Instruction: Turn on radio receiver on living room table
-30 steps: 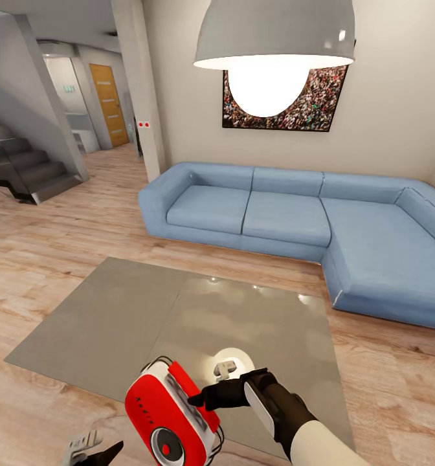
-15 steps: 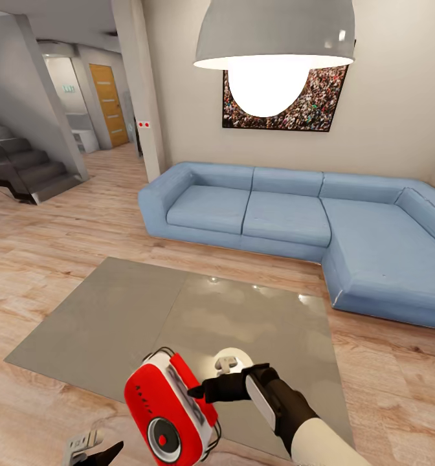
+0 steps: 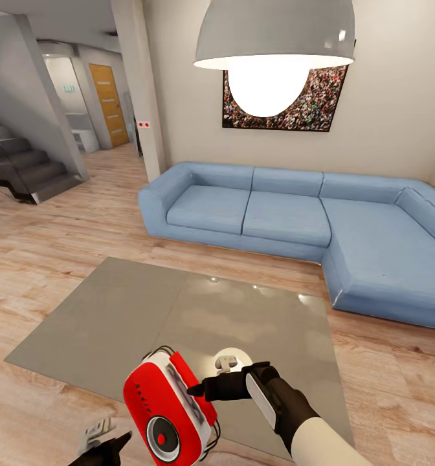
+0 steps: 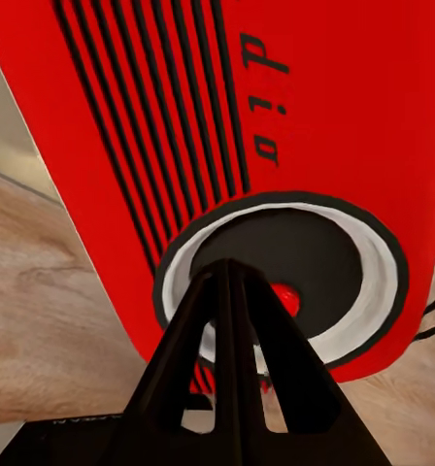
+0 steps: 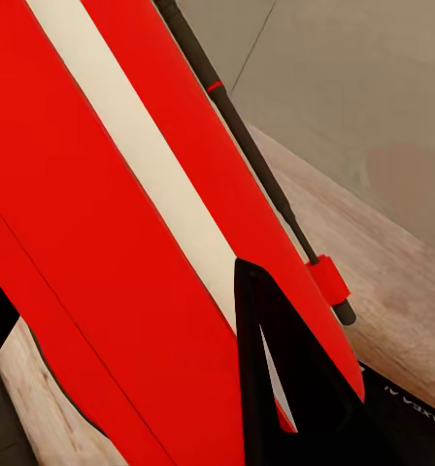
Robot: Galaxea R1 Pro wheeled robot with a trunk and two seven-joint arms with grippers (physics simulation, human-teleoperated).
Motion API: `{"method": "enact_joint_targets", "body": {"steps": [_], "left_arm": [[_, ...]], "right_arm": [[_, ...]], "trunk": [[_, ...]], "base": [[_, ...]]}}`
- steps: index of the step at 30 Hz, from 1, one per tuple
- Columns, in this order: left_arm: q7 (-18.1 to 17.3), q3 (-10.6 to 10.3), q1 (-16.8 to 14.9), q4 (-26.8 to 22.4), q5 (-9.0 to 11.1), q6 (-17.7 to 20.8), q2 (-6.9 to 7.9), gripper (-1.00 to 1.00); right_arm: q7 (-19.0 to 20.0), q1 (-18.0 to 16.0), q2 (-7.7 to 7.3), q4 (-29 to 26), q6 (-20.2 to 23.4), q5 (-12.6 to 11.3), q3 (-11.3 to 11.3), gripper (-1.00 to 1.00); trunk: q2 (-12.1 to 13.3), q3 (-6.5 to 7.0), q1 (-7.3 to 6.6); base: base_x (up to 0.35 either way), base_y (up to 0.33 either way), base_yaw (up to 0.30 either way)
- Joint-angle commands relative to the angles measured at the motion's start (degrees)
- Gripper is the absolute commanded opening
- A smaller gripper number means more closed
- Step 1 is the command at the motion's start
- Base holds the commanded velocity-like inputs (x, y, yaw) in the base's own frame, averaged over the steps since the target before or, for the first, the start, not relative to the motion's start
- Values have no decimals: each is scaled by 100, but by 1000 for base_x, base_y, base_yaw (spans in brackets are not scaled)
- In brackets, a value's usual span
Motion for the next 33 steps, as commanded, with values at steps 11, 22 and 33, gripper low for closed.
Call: {"method": "enact_joint_targets", "body": {"steps": [11,22,33], "left_arm": [[11,-460,-47,52,-18,-26,-2,-100],[9,-501,-46,87,-33,-27,-3,-100],[3,-499,-47,80,-18,-30,-1,-100]], "right_arm": [[-38,-2,2,-9,39,-110,0,-100],[-200,-265,2,-16,31,-107,-5,-100],[-205,-282,2,4,31,-119,-7,-100]], "trunk": [[-1,0,0],[-1,0,0],[-1,0,0]], "base": [[0,0,0],[0,0,0],[0,0,0]]}}
